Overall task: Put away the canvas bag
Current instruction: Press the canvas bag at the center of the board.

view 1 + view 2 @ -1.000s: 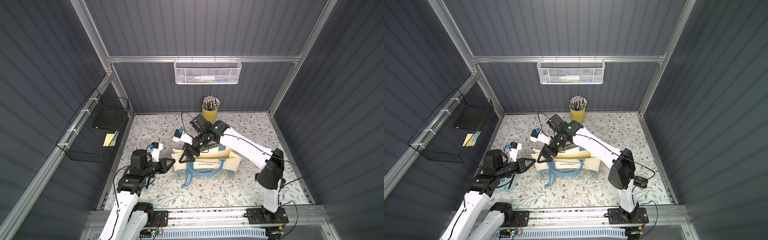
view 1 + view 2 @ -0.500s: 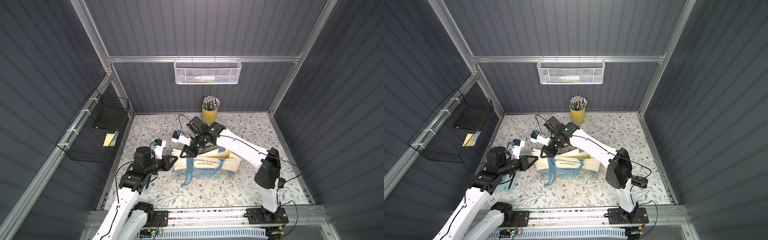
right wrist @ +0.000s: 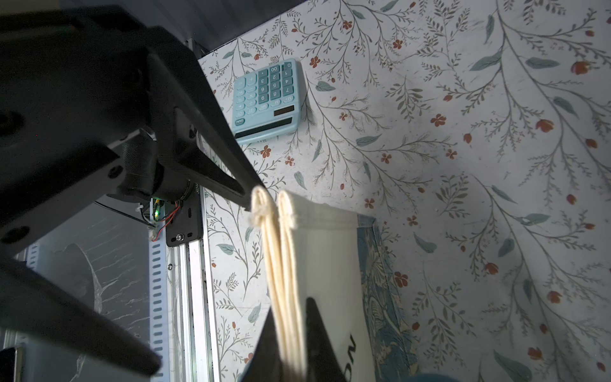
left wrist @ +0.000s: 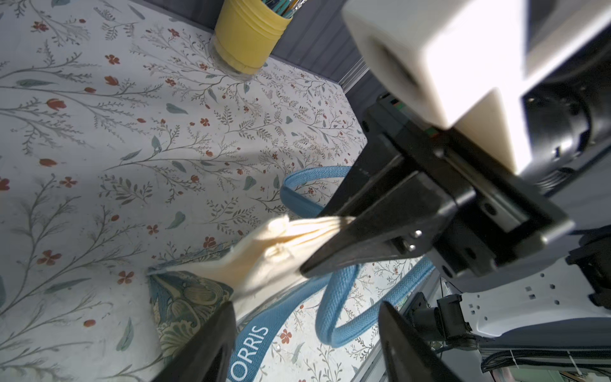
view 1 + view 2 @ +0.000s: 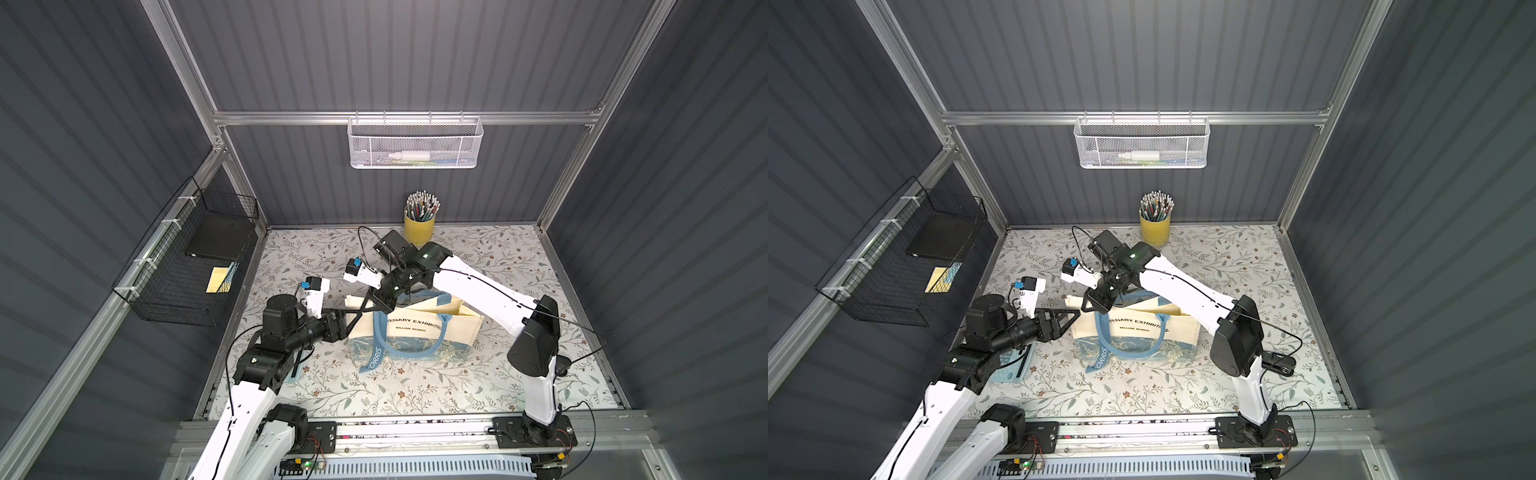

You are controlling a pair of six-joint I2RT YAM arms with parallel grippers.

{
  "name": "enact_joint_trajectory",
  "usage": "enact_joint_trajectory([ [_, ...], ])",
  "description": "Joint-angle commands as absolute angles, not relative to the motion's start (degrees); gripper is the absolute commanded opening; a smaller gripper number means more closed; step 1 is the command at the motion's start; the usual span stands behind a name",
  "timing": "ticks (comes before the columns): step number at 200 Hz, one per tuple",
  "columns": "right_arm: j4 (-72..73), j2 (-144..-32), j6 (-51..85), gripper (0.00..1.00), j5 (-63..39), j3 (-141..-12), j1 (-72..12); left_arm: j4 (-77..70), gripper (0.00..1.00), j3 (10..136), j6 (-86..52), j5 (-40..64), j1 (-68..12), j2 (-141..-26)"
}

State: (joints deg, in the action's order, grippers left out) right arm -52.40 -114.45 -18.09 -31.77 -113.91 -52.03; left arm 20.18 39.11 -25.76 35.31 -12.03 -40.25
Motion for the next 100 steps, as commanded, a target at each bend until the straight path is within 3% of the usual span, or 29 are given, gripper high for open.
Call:
enact_joint_trajectory([
  [1,-54.39,-110.51,-19.24,0.00,-38.86,-114.81,-49.51,14.21,0.69,39.31,-24.32,39.91,-12.13,-40.12],
  [26,-56.14,-108.15,-20.58,0.00,-51.52,-113.43,-45.20,10.75,0.69,40.08,-20.50,45.01,-12.13,-40.17],
  [43,-55.55,-105.05,-21.46,0.00,-60.27,-109.86,-42.23,9.26,0.76,40.94,-18.04,46.37,-12.13,-40.04],
  [61,-55.92,-102.13,-23.04,0.00,-63.49,-106.66,-41.49,5.01,0.81,41.16,-18.31,48.00,-12.13,-41.19],
  [100,-60.87,-101.69,-28.15,0.00,-70.85,-105.05,-41.68,4.31,0.80,47.91,-14.88,52.52,-12.21,-49.90],
])
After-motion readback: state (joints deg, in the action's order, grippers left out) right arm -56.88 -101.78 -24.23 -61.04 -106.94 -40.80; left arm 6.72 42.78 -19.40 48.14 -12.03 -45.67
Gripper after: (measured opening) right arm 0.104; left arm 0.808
